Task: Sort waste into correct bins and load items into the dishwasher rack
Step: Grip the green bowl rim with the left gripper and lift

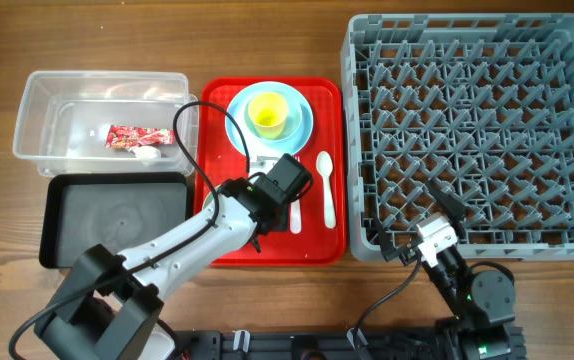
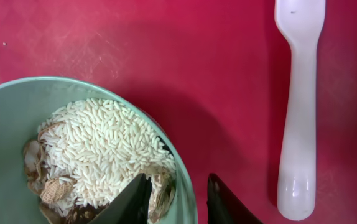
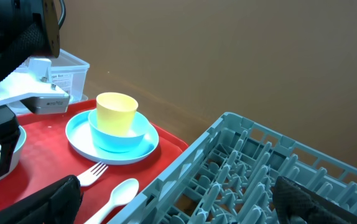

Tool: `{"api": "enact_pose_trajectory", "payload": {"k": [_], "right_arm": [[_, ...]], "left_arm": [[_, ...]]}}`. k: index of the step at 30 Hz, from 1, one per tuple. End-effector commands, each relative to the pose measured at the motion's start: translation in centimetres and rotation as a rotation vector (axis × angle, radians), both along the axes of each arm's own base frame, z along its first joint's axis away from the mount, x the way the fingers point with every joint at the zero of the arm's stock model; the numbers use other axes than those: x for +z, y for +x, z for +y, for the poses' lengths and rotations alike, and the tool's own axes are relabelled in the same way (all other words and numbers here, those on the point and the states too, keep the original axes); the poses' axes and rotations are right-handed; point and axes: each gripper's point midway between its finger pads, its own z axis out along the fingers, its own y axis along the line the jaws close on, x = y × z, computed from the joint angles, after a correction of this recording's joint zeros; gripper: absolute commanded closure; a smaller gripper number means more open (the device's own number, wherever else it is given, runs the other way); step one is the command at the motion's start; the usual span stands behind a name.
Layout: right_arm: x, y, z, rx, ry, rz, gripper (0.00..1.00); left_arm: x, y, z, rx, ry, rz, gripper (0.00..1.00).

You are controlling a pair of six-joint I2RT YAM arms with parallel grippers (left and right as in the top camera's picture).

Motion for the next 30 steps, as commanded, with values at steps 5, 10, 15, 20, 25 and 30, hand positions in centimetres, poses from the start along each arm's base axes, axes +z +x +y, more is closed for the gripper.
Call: {"api": "enact_pose_trajectory", "payload": {"k": [5,10,15,20,25,30], "right_arm": [[0.2,-0.1,0.1,0.006,0.001,-0.01,0.0],[0.2,-0.1,0.1,0.006,0.001,-0.01,0.0],[0.2,-0.1,0.1,0.006,0.0,-0.01,0.0],[0.2,-0.1,0.1,0.006,0.001,-0.01,0.0],[0.2,-0.1,0.1,0.006,0.001,-0.01,0.0],[0.2,-0.1,0.1,0.006,0.0,-0.01,0.0]], "left_arm": [[-0.4,-0.2,0.5,0.003,0.022,0.005,0.79],[-0.4,-0.2,0.5,0.003,0.022,0.005,0.8],[-0.6,-0.7,0.0,-0.006,-0.008,0.035,0.82],[-0.7,-1.1,-0.4,-0.013,-0.03,0.062,0.86],[-0.8,-1.3,-0.2,-0.012,-0.022,0.066,0.86],[-0.8,-1.3,-0.2,-0.012,-0.021,0.067,0.87]]}}
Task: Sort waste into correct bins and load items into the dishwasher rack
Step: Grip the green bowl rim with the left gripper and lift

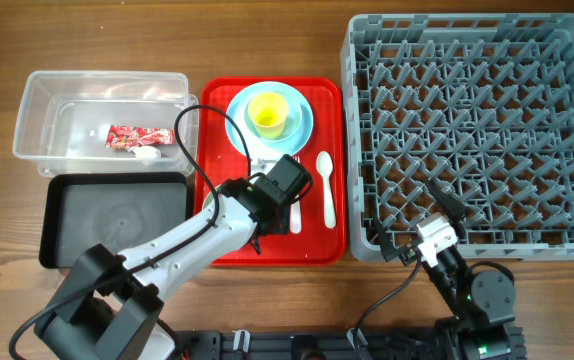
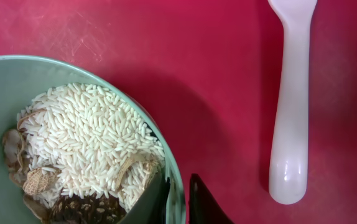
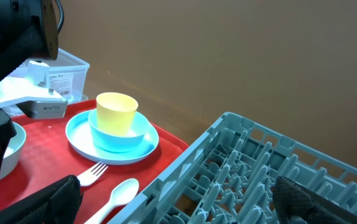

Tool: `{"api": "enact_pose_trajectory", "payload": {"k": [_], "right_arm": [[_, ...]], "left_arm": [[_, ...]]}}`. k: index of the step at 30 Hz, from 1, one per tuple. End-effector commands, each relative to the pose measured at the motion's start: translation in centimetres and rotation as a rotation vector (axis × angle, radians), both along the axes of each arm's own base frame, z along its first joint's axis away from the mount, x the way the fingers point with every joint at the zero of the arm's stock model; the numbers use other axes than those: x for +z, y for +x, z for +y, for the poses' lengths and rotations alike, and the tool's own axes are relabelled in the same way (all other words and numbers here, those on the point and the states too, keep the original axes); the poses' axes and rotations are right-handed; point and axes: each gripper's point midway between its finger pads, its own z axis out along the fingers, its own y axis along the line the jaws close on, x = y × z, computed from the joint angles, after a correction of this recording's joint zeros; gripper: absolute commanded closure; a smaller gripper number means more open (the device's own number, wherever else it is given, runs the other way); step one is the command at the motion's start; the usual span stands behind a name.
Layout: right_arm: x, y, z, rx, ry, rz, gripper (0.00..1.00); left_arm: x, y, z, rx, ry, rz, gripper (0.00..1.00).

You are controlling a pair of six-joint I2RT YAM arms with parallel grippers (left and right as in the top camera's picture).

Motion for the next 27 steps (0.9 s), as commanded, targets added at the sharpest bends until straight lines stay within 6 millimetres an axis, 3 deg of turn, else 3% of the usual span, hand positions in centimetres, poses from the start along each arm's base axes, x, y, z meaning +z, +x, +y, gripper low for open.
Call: {"api": "enact_pose_trajectory", "payload": {"k": [1,27], "right_arm": [[0.18,-0.1,0.09,0.006,0.0,-0.01,0.0],[0.18,-0.1,0.09,0.006,0.001,-0.01,0.0]], "left_arm": [[-0.47,-0.42,0.25,-0.002,0.007,0.02,0.87],[-0.67,-0.11,0.66,0.005,0.025,-0.004,0.88]]}}
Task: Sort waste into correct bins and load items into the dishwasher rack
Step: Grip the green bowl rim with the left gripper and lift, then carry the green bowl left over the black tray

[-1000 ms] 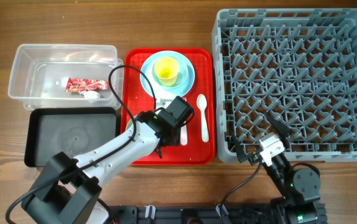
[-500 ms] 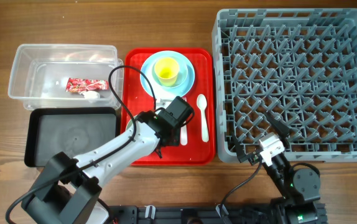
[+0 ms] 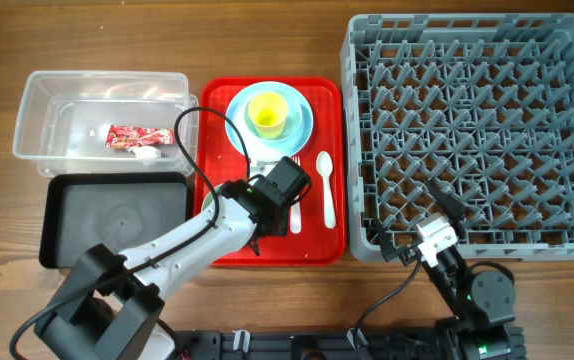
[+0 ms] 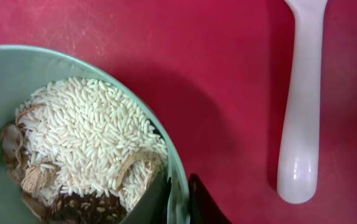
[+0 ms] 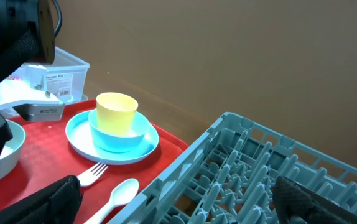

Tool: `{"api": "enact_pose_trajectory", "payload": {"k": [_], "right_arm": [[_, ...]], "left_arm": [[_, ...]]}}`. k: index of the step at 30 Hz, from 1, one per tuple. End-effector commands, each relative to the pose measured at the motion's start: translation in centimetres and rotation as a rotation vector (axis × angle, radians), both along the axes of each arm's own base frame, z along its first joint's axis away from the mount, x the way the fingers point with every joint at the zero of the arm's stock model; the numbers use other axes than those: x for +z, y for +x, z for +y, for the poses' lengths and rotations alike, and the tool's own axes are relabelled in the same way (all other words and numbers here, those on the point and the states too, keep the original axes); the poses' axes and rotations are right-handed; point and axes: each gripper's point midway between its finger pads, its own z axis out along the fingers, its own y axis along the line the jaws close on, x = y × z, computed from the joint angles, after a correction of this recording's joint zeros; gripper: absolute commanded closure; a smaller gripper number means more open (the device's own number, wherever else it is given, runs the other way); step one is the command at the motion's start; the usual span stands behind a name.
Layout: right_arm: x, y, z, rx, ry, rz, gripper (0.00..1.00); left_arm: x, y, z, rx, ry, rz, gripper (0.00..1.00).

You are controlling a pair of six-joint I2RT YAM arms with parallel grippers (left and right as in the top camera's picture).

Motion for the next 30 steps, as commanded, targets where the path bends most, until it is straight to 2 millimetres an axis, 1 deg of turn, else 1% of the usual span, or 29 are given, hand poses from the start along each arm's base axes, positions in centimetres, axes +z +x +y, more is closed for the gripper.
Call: {"api": "enact_pose_trajectory", "payload": {"k": [1,5,6,8,9,10,11,12,17,20,21,25,30], "right_arm": [[0.2,-0.1,0.1,0.007,0.001,-0.01,0.0],[0.2,-0.1,0.1,0.006,0.001,-0.01,0.0],[0.2,-0.1,0.1,0.006,0.001,-0.01,0.0],[0.2,-0.1,0.1,0.006,0.001,-0.01,0.0],[0.2,-0.1,0.1,0.006,0.001,-0.01,0.0],[0.2,-0.1,0.1,0.006,0.001,-0.01,0.0],[0.2,-0.1,0.1,0.006,0.001,-0.01,0.0],[0.2,-0.1,0.1,0.006,0.001,-0.01,0.0],[0.2,-0.1,0.1,0.006,0.001,-0.01,0.0],[0.2,-0.1,0.1,0.006,0.001,-0.01,0.0],[0.2,-0.1,0.1,0.006,0.001,-0.01,0.0],[0.2,-0.1,0.1,0.006,0.001,-0.01,0.0],[0.2,-0.1,0.1,0.006,0.001,-0.01,0.0]], "left_arm": [[-0.3,0.2,0.3,0.004,0.014,-0.01,0.89],[-0.3,0.2,0.3,0.004,0.013,-0.012,0.92],[-0.3,0.2,0.3,0.004,0.014,-0.01,0.91],[-0.3,0.1,0.4,0.004,0.017,-0.007,0.87],[-0.3,0.1,0.4,0.004,0.016,-0.007,0.87],[-0.3,0.1,0.4,0.003,0.016,-0.007,0.88],[-0.3,0.1,0.3,0.003,0.016,-0.007,0.95],[-0.3,0.1,0.3,0.003,0.015,-0.008,0.96],[0.1,0.4,0.1,0.003,0.007,-0.017,0.96],[0.7,0.5,0.0,0.003,-0.006,-0.031,0.96],[1.0,0.5,0.0,0.004,-0.01,-0.036,0.96],[3.5,1.0,-0.4,0.004,-0.039,-0.067,0.96],[7.1,1.7,-1.4,0.01,-0.125,-0.098,0.96]]}}
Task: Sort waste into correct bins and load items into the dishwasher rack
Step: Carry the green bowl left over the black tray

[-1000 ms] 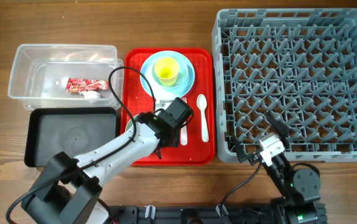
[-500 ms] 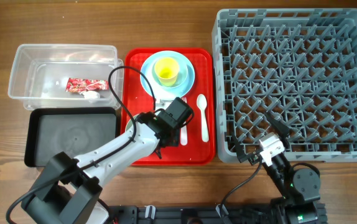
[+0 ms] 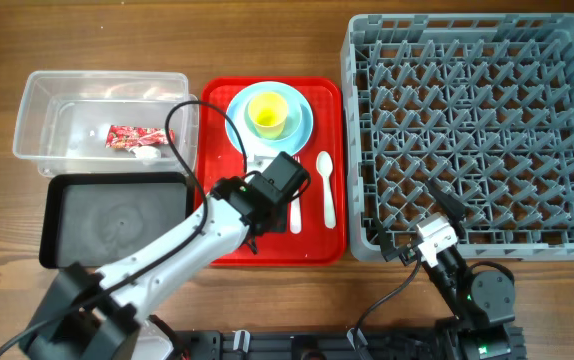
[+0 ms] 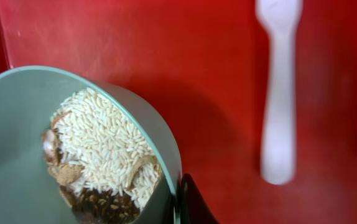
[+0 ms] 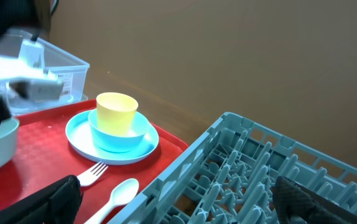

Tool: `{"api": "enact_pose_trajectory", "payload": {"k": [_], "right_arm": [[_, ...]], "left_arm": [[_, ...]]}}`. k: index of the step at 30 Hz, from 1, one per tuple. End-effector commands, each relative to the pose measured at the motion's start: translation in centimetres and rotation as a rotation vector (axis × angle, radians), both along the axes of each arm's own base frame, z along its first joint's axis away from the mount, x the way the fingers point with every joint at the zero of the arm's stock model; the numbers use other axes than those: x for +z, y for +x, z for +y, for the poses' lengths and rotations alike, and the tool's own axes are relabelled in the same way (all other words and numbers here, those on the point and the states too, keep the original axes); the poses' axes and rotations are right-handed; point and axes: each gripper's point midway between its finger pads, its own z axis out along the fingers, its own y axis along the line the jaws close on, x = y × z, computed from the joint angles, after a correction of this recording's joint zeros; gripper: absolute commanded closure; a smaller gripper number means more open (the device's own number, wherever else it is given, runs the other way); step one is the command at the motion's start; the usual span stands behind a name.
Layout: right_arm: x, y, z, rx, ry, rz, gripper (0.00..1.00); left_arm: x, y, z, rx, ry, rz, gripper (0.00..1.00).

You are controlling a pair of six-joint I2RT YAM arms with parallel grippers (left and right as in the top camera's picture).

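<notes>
A pale green bowl holds white rice, peanut shells and dark scraps. My left gripper is shut on the bowl's right rim, one finger inside and one outside. The bowl hangs tilted above the red tray. On the tray stand a yellow cup inside a blue bowl on a blue plate, a white spoon and a white fork. The grey dishwasher rack stands on the right. At the rack's front edge my right gripper is open and holds nothing.
A clear plastic bin at the back left holds a red wrapper. A black bin sits in front of it, left of the tray. Bare wooden table surrounds everything.
My left gripper has risen with the green bowl. The tray and the white utensil handle now look smaller and farther off, and the bowl is tilted. The right arm has not moved.
First my left gripper's jaws stood open astride the green bowl's rim on the tray. Then they were shut on the rim, and a second later still held it low over the tray. Now the bowl is held clear above the tray.
</notes>
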Motion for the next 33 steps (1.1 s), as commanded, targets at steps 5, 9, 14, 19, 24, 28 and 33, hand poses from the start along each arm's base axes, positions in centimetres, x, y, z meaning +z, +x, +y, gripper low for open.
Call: {"api": "enact_pose_trajectory", "payload": {"k": [5,9,14,19,24,28,33], "right_arm": [[0.2,-0.1,0.1,0.006,0.0,-0.01,0.0],[0.2,-0.1,0.1,0.006,0.001,-0.01,0.0],[0.2,-0.1,0.1,0.007,0.001,-0.01,0.01],[0.2,-0.1,0.1,0.006,0.001,-0.01,0.0],[0.2,-0.1,0.1,0.006,0.0,-0.01,0.0],[0.2,-0.1,0.1,0.006,0.001,-0.01,0.0],[0.2,-0.1,0.1,0.006,0.001,-0.01,0.0]], "left_arm": [[6.8,2.6,-0.4,0.062,-0.192,-0.068,0.96],[8.8,3.5,1.4,0.138,-0.293,-0.065,0.96],[10.4,4.3,4.2,0.194,-0.39,-0.068,0.96],[10.4,5.1,9.1,0.314,-0.408,-0.055,0.96],[10.1,4.8,13.6,0.434,-0.441,-0.025,0.96],[10.1,4.7,16.4,0.507,-0.517,-0.026,0.96],[9.9,4.8,17.7,0.519,-0.666,-0.047,0.96]]}}
